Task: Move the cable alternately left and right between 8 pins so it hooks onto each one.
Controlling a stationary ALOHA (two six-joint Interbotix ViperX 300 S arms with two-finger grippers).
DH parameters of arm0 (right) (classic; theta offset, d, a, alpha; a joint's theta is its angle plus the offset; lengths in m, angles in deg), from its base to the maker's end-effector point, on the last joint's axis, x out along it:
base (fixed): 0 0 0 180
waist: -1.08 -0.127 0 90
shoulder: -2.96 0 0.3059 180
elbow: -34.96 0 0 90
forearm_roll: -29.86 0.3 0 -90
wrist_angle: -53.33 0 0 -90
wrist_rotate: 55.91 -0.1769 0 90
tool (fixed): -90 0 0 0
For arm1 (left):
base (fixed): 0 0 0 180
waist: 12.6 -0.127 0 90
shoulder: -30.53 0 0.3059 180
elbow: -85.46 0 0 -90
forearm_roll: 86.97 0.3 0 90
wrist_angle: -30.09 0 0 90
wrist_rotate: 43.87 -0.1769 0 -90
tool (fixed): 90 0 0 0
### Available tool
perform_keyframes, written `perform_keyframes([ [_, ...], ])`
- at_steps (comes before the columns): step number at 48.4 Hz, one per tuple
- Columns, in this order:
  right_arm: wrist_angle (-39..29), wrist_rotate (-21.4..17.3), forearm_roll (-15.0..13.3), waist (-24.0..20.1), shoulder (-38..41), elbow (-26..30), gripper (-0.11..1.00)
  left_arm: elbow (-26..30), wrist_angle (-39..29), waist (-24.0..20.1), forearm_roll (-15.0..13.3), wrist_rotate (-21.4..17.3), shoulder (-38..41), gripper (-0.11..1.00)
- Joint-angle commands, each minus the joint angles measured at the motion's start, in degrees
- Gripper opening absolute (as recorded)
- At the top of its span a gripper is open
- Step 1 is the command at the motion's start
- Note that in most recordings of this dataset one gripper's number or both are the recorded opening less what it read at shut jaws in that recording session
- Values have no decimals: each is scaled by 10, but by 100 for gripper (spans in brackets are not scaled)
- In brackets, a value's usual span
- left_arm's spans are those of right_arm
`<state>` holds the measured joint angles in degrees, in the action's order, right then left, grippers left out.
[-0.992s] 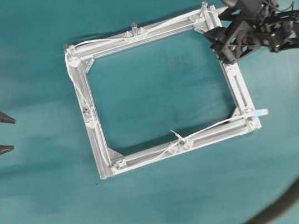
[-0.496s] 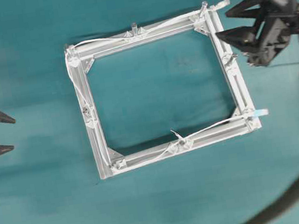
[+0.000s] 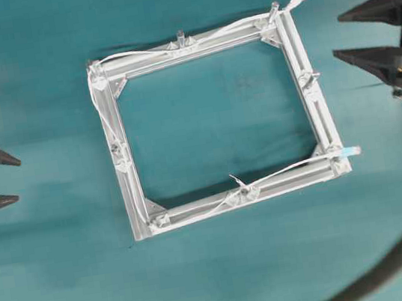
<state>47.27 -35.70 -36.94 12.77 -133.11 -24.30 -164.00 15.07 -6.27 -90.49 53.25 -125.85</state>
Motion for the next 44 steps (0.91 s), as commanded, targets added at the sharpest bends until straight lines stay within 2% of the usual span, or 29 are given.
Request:
perform_keyframes([
  [1, 22, 17, -3, -1, -24, 0, 69, 6, 5, -2, -1, 4, 5, 72],
  [6, 27, 42, -3, 0, -57, -11, 69, 7, 5, -2, -1, 4, 5, 72],
  [11, 30, 51, -2, 0, -83, -23, 69, 7, 5, -3, -1, 4, 5, 72],
  [22, 48, 51, 4, 0, -126, -48, 69, 7, 5, -3, -2, 4, 4, 72],
  [44, 81, 50, 11, 0, -142, -86, 69, 6, 5, -2, -1, 4, 4, 72],
])
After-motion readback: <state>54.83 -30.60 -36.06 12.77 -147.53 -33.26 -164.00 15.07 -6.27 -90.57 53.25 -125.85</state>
